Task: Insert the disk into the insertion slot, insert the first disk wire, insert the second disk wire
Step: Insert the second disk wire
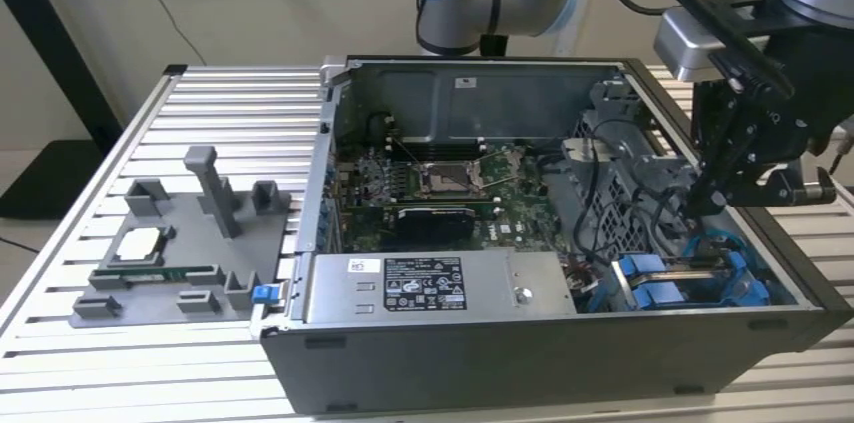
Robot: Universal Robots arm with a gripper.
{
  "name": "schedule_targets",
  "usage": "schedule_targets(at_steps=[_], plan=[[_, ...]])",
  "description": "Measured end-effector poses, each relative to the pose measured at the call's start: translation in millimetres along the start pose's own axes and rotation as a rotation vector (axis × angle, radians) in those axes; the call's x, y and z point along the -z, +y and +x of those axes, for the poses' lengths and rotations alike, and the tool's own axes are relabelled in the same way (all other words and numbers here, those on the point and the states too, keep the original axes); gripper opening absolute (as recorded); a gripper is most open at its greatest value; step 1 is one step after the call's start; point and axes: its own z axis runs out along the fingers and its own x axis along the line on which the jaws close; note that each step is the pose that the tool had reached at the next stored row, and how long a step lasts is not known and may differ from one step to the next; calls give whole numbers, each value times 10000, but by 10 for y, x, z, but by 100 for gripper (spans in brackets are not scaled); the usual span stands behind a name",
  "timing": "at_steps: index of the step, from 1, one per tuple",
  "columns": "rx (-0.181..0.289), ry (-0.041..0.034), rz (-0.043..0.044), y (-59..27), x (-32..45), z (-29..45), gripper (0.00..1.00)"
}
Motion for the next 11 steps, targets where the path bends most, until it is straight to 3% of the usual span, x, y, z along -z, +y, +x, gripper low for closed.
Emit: schedule_targets(at_steps=[2, 11], plan=[[4, 0, 40, 13, -8, 5, 0], [4, -1, 60, 23, -21, 10, 0]])
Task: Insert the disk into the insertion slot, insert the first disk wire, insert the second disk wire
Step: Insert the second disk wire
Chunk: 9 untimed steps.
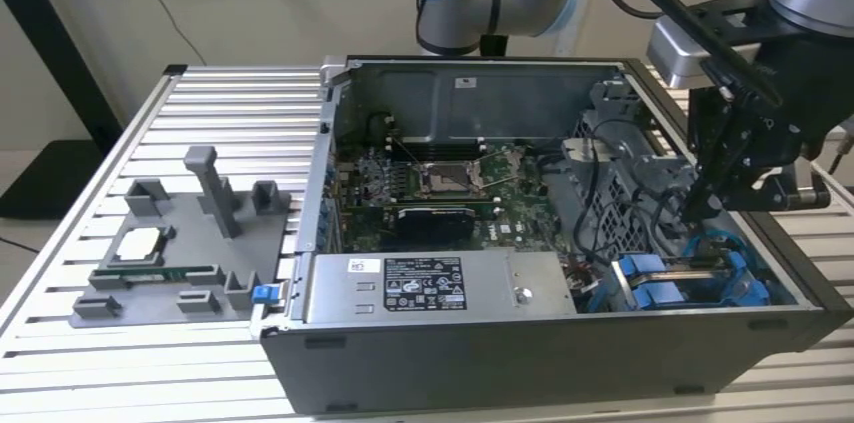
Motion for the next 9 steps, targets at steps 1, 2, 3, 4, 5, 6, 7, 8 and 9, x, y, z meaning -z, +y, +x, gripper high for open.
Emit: schedule_targets(at_steps=[1, 2, 3, 4, 5, 6, 7, 8, 9], plan=[[2, -1, 11, 3, -5, 2, 0], [3, -1, 23, 7, -9, 3, 0], [5, -1, 37, 11, -14, 4, 0], [6, -2, 52, 16, -18, 4, 0], [6, -2, 64, 20, -22, 5, 0], [7, -3, 74, 23, -25, 6, 0], [8, -4, 82, 26, -28, 6, 0], [9, -4, 88, 27, -30, 6, 0], [10, -4, 90, 27, -31, 6, 0]])
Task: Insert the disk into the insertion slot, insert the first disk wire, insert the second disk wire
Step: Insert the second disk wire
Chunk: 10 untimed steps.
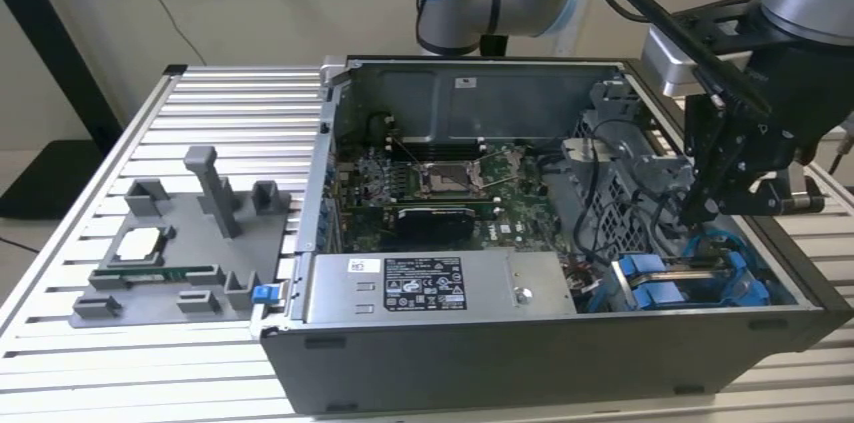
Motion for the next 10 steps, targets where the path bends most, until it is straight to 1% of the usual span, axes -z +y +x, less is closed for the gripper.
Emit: schedule_targets(at_steps=[6, 10], plan=[[0, 0, 9, 2, -7, 1, 0], [2, -2, 41, 6, -21, 2, 0]])
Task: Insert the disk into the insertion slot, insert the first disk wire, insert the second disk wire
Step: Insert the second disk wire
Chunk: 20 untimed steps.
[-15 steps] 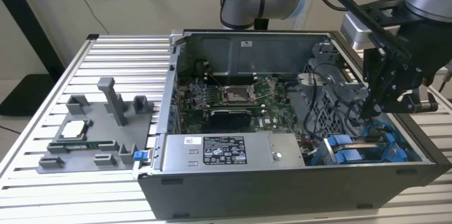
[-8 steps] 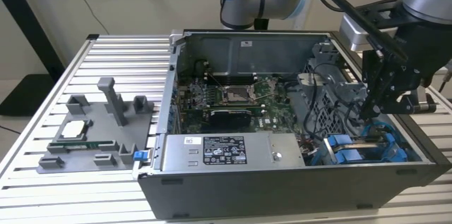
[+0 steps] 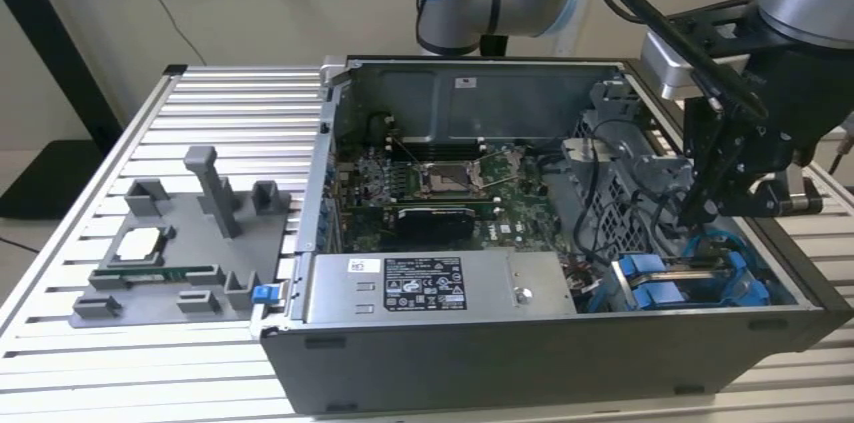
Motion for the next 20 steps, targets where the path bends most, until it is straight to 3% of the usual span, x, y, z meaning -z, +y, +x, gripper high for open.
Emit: schedule_targets(at_steps=[20], plan=[[3, 0, 30, 7, -36, 4, 0]])
